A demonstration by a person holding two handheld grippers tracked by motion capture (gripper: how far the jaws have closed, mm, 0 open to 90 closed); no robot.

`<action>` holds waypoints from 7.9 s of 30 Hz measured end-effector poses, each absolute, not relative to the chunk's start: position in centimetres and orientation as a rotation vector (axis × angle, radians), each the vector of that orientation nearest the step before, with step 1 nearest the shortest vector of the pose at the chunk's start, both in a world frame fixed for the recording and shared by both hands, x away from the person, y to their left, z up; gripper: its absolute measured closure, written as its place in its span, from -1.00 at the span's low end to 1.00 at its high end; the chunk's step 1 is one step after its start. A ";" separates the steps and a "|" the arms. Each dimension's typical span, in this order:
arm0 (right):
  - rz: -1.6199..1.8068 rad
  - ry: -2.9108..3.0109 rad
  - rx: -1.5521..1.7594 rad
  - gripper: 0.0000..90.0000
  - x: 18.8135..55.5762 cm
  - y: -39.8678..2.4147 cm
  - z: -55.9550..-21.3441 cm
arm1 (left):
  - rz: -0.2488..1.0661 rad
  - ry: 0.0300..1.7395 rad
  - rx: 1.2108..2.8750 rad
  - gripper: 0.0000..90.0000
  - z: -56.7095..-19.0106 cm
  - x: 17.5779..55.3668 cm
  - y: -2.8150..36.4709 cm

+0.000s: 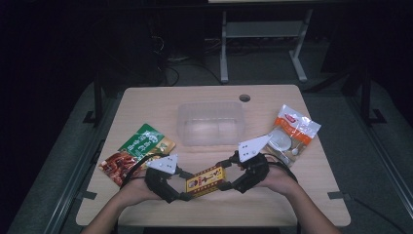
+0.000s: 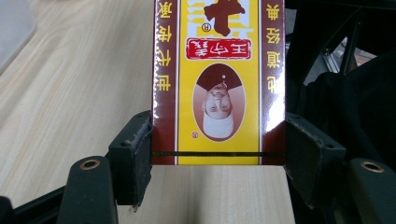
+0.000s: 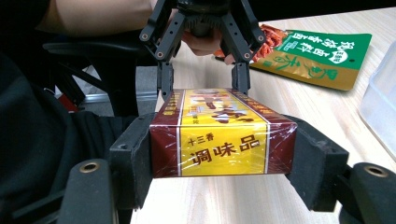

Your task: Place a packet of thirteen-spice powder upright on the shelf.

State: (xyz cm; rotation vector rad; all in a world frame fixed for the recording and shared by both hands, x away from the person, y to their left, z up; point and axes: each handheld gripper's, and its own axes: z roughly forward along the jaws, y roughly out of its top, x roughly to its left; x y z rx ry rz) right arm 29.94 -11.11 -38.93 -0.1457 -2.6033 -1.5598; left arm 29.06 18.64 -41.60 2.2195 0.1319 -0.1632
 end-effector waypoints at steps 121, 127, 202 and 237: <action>-1.079 -3.167 -0.225 -0.30 48.3 0.1 -31.5 | -0.086 0.416 2.245 -0.50 -44.2 28.3 22.3; -1.093 -3.166 -0.228 -0.30 48.8 0.3 -31.8 | -0.088 0.414 2.248 -0.50 -44.2 28.2 22.3; -1.224 -3.102 -0.572 -0.65 43.9 -3.6 -33.2 | -0.071 0.423 2.281 -0.50 -44.5 28.5 22.4; -1.390 -2.918 -0.915 -0.64 30.6 -15.4 -41.4 | 0.007 0.476 2.304 -0.49 -44.2 28.4 22.3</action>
